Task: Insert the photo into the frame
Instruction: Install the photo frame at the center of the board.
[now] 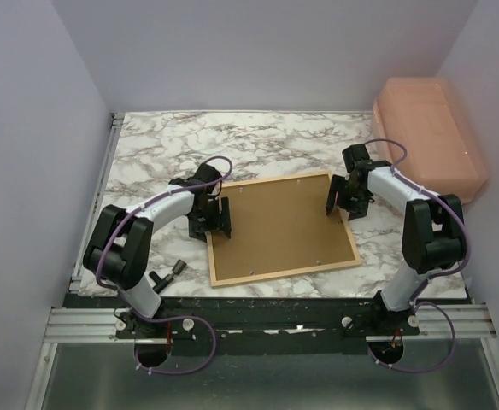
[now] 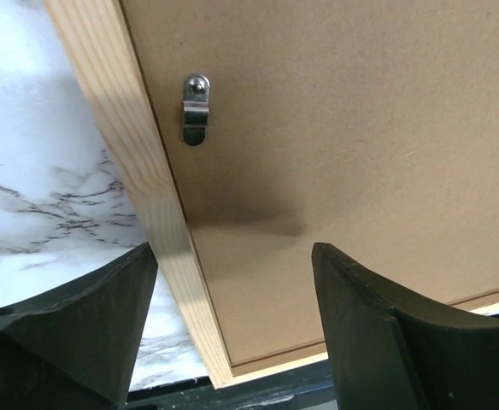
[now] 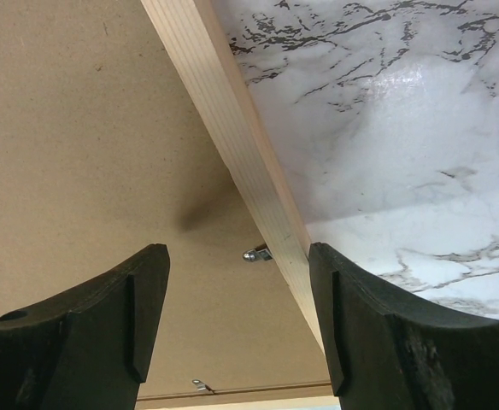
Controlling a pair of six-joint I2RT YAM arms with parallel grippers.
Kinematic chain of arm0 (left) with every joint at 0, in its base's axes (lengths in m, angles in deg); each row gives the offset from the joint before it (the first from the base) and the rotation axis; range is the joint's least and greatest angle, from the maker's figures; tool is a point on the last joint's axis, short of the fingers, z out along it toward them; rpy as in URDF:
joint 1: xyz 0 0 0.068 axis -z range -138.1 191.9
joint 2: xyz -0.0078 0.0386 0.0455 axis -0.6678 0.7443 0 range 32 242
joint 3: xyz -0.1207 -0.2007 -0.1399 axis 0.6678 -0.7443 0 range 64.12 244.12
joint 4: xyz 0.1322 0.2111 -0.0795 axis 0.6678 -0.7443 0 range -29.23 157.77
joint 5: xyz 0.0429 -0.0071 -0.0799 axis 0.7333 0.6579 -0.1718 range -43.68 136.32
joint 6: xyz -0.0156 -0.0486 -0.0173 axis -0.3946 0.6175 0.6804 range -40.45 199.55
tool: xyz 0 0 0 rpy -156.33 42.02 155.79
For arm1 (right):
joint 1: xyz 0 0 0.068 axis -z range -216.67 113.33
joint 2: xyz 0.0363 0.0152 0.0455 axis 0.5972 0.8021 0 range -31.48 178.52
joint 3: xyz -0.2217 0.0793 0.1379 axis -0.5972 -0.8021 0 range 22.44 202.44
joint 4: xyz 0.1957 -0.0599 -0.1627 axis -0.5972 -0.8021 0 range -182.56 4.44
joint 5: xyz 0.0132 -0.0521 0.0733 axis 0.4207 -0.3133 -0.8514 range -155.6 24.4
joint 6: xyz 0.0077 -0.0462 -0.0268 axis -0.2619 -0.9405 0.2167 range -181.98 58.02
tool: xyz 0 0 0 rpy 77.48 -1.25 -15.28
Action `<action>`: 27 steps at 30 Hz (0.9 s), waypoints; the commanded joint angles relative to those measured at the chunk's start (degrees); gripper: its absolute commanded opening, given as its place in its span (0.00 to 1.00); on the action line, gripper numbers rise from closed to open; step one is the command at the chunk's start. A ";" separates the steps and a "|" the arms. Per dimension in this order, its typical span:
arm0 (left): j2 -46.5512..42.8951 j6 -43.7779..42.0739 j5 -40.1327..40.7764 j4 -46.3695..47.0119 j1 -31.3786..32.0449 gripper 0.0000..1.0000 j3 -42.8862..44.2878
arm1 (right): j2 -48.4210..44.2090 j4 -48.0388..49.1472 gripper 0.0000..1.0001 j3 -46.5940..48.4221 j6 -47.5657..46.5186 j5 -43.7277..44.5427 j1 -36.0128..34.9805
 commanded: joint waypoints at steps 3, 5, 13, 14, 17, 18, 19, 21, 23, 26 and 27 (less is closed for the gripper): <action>4.55 -0.69 3.26 -2.61 -2.14 0.75 7.90 | 0.56 -0.21 0.72 -0.58 0.20 -1.68 -0.28; 6.36 -0.96 3.63 -3.15 -2.96 0.75 10.57 | 0.63 0.01 0.73 -0.75 0.25 -1.79 -0.29; 11.89 -2.14 6.68 -4.65 -4.31 0.64 15.29 | 1.15 0.48 0.73 -1.20 0.41 -2.69 -0.20; 12.08 -1.96 6.68 -4.65 -4.28 0.60 15.39 | 1.13 0.39 0.73 -1.14 0.37 -2.67 -0.19; 12.77 -1.50 6.77 -4.69 -4.28 0.49 15.62 | 0.95 0.30 0.73 -1.12 0.26 -2.54 -0.20; 13.11 -1.51 6.70 -4.82 -4.20 0.45 15.62 | 0.92 0.30 0.73 -1.19 0.19 -2.54 -0.15; 13.51 -1.66 6.53 -4.90 -4.19 0.43 15.62 | 0.89 0.30 0.72 -1.20 0.22 -2.54 -0.14; 13.76 -1.86 6.52 -4.83 -3.88 0.35 15.35 | 1.02 0.30 0.73 -1.12 0.19 -2.52 -0.15; 13.42 -1.69 6.95 -4.63 -3.66 0.19 15.00 | 1.02 0.30 0.73 -1.11 0.14 -2.60 -0.11; 13.28 -1.50 6.97 -4.43 -3.66 0.04 14.70 | 0.99 0.30 0.73 -1.12 0.11 -2.80 -0.11; 13.28 -1.51 7.03 -4.54 -3.66 0.00 14.75 | 1.00 0.30 0.73 -1.20 0.17 -2.80 -0.04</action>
